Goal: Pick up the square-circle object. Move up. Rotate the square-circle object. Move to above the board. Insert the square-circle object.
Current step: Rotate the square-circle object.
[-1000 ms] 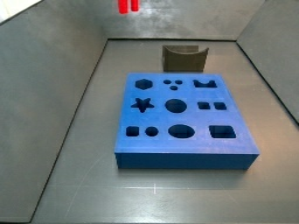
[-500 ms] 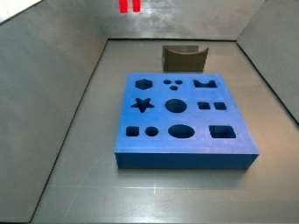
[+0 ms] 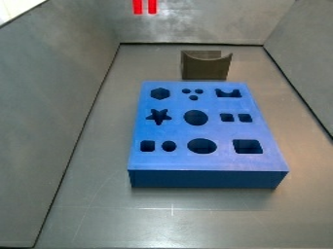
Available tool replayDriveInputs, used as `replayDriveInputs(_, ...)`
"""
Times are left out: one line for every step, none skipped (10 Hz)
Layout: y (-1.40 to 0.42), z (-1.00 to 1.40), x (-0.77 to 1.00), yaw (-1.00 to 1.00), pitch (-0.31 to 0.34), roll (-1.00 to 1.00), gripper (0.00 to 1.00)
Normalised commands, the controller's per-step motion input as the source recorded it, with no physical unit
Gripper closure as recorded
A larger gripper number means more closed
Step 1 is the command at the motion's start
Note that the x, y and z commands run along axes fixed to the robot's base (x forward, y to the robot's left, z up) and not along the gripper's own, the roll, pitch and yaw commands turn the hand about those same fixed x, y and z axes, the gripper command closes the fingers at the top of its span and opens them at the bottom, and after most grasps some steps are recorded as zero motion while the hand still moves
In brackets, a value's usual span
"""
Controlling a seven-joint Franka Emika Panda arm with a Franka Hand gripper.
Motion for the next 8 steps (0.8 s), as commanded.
replayDriveInputs(0.00,-1.00,0.00,-0.11,0.029,-0.03,1.00)
replayDriveInputs(0.00,-1.00,0.02,-0.08,0.003,-0.03,1.00)
replayDriveInputs(0.00,-1.00,0.02,-0.07,-0.005,-0.03,1.00)
replayDriveInputs(0.00,-1.00,0.01,-0.07,-0.023,-0.03,1.00)
replayDriveInputs(0.01,-1.00,0.01,-0.06,-0.036,-0.04,1.00)
replayDriveInputs(0.01,-1.00,0.02,-0.06,-0.037,-0.04,1.00)
replayDriveInputs(0.01,-1.00,0.02,-0.06,-0.038,-0.04,1.00)
replayDriveInputs(0.01,-1.00,0.02,-0.05,-0.036,-0.04,1.00)
